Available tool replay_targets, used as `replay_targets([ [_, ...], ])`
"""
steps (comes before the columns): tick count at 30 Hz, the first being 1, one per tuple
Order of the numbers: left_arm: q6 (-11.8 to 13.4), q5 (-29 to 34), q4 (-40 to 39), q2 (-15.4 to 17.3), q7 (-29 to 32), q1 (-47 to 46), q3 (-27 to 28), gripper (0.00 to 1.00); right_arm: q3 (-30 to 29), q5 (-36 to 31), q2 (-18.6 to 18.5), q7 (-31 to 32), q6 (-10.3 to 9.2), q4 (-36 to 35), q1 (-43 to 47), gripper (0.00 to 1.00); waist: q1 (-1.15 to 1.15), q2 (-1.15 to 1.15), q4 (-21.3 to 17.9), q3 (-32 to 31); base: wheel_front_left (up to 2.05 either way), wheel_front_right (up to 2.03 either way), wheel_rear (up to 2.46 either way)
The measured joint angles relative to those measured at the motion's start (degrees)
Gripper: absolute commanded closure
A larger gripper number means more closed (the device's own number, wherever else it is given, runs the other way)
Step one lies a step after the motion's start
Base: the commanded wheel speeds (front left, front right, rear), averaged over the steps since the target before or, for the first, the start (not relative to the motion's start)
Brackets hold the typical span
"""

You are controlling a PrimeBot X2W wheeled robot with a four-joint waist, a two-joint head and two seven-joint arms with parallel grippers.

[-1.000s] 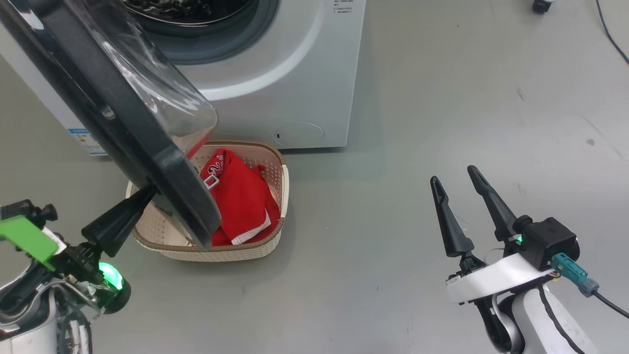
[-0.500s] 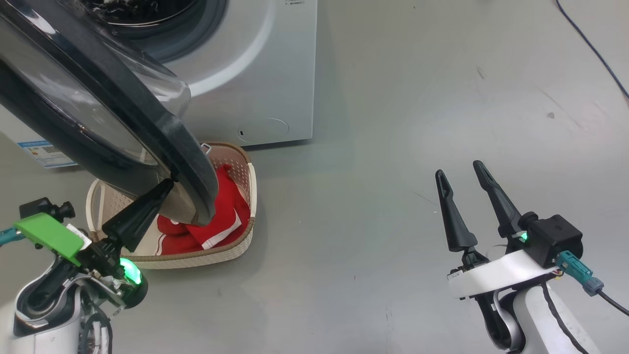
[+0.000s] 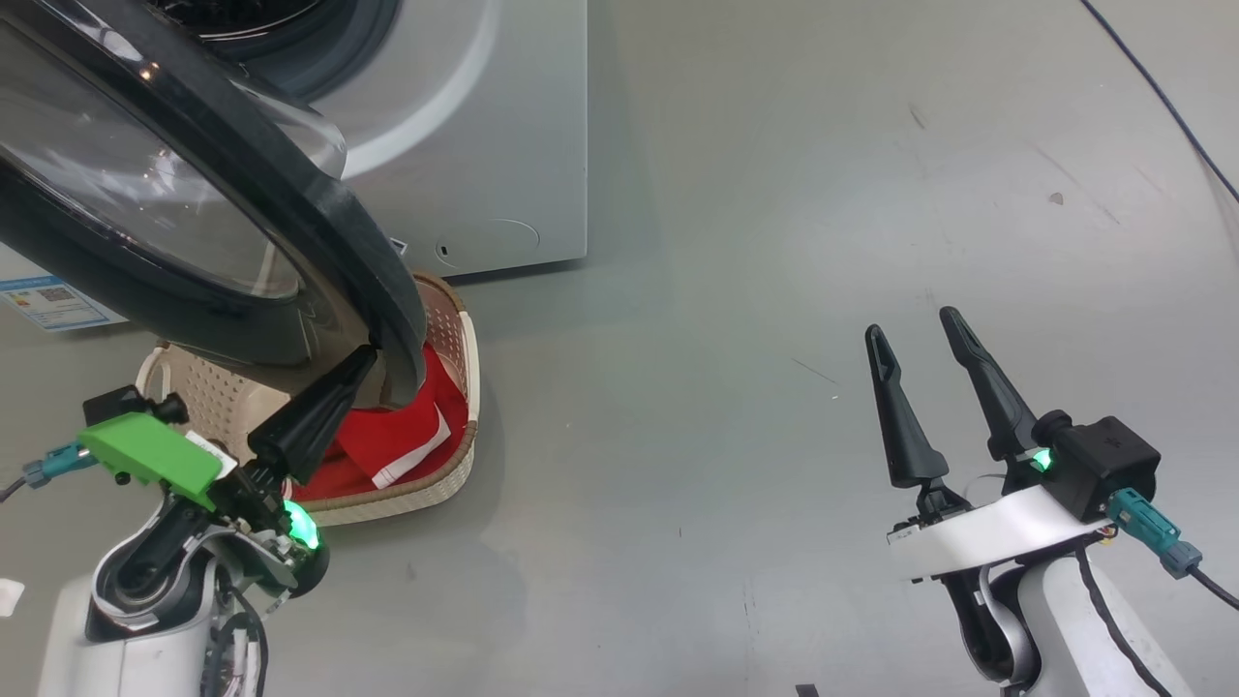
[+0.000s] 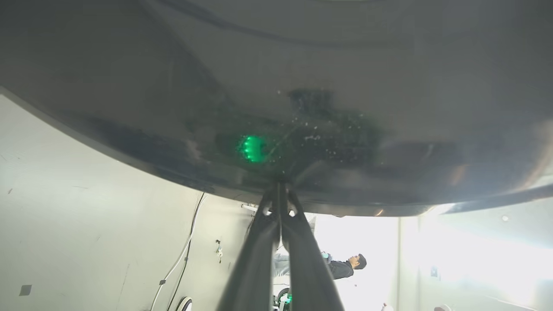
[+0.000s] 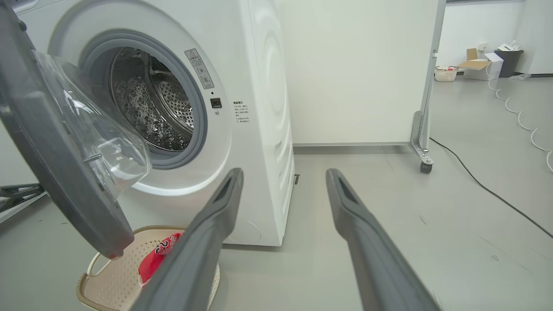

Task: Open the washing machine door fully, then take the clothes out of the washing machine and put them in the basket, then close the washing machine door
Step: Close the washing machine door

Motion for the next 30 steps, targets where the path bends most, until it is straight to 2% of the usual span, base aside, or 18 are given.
replay_targets([
  [4, -0.49, 0.00, 0.54, -0.03, -1.43, -0.17, -1.10, 1.00, -0.09, 0.00, 0.00, 0.00, 0.00, -0.02, -0.02, 0.00, 0.00, 0.00, -0.03, 0.08, 0.00, 0.00, 0.00],
  [15, -1.54, 0.15, 1.07, -0.01, -10.24, -2.81, -2.15, 1.00, 1.12, 0.01, 0.14, 0.00, 0.00, -0.37, -0.55, 0.00, 0.00, 0.00, -0.91, 1.34, 0.00, 0.00, 0.00],
  [30, -1.98, 2.20, 1.25, -0.02, -21.93, -9.73, -1.35, 1.00, 1.63, 1.07, 1.72, 0.00, 0.00, -0.34, -1.29, 0.00, 0.00, 0.00, -5.95, 3.70, 0.00, 0.00, 0.00],
])
